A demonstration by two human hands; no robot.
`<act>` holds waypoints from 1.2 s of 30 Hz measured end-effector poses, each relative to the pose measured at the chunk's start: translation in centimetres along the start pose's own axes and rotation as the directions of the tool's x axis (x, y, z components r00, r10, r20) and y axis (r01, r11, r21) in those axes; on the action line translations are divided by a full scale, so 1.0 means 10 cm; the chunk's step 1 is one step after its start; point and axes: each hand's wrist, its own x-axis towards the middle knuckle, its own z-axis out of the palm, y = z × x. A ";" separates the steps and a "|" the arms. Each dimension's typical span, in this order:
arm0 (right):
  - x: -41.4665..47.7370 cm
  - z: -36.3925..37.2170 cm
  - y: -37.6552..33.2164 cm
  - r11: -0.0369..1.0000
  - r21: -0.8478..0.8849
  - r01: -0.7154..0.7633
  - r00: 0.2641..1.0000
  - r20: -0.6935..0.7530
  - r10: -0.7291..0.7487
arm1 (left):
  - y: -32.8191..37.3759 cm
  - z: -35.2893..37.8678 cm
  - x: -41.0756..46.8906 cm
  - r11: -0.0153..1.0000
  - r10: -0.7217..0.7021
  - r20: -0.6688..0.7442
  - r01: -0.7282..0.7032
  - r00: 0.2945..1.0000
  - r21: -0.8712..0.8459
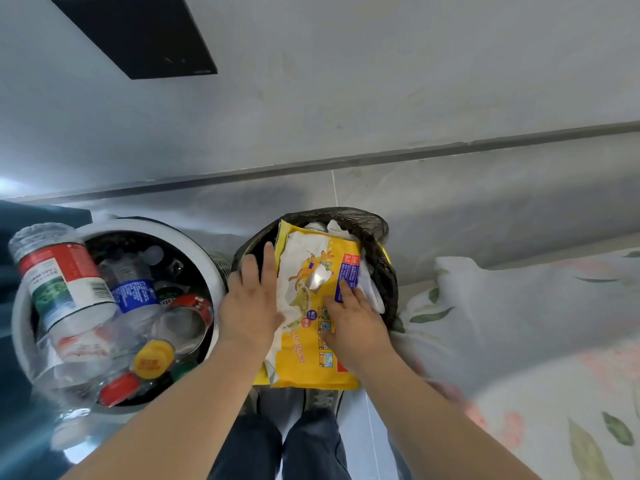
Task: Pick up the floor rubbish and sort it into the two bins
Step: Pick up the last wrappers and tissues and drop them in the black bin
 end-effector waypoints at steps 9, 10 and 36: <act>0.12 0.04 -0.03 0.999 -0.005 -0.042 0.998 0.035 0.042 | 0.01 -0.13 0.09 0.960 0.182 -0.141 -0.206 0.973 -0.189; 0.12 0.05 -0.03 0.999 -0.004 -0.044 0.998 0.034 0.044 | 0.01 -0.10 0.09 0.933 0.179 -0.169 -0.222 0.969 -0.284; -0.48 -0.38 -0.11 0.997 0.080 -0.022 0.998 -0.056 0.026 | 0.02 -0.45 -0.29 0.958 0.229 -0.011 -0.228 0.973 -0.173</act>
